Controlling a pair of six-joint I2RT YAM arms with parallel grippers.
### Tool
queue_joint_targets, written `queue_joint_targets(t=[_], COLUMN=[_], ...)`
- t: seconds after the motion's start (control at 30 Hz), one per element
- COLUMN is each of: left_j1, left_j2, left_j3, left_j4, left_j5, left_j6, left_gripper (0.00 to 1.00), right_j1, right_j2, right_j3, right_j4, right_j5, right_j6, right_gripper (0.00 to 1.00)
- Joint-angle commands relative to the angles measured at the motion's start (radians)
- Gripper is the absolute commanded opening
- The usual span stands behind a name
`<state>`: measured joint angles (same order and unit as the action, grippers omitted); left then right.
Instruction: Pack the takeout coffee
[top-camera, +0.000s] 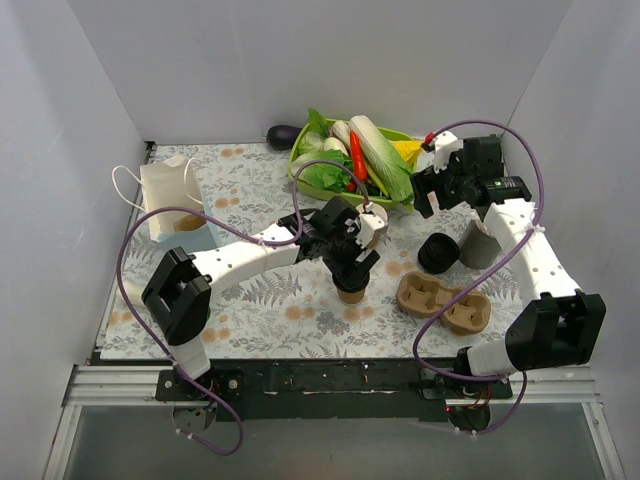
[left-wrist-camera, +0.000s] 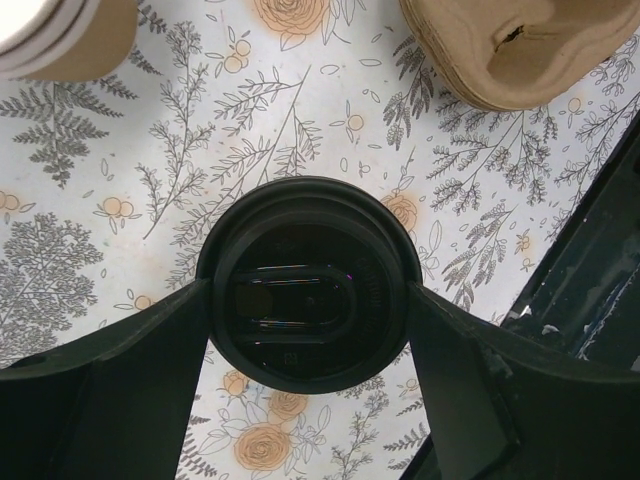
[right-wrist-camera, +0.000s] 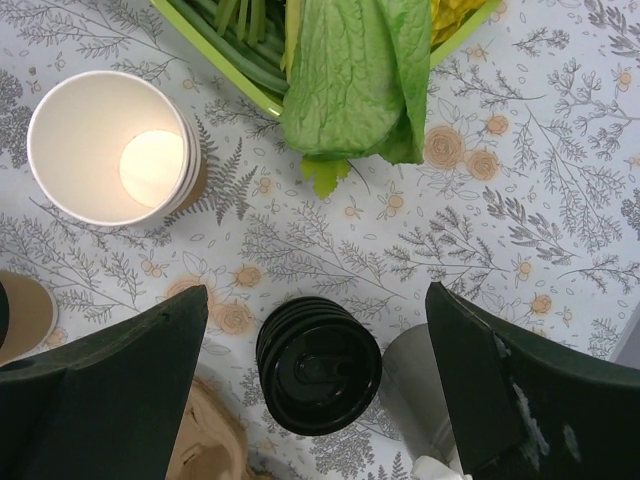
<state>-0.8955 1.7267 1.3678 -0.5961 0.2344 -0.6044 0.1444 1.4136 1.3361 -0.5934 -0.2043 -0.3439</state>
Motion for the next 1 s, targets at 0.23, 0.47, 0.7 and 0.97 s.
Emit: queue_joint_targets(t=[0.23,0.47,0.7,0.97], left_j1=[-0.01,0.099,0.401,0.422], left_j2=[-0.041,-0.113,-0.174,-0.194], left_j3=[0.08,0.247,0.336,0.373], left_j4=[0.008,-0.002,0.007,0.058], left_j5=[0.072,-0.027,-0.035,-0.083], left_j6=[-0.018,-0.009,-0.055,0.025], left_gripper=[0.9,0.98,0.98,0.98], right_j1=[0.001,0.043,0.363,0.501], right_j2=[-0.054,-0.064,-0.064,0.005], right_j3=[-0.018,0.026,0.009,-0.034], right_j4=[-0.032,-0.133,-0.234,-0.244], right_j5=[-0.085,-0.136,-0.081,-0.128], right_j6=[-0.023,-0.055,-0.045,0.085], right_gripper=[0.98,0.98,0.98,0.98])
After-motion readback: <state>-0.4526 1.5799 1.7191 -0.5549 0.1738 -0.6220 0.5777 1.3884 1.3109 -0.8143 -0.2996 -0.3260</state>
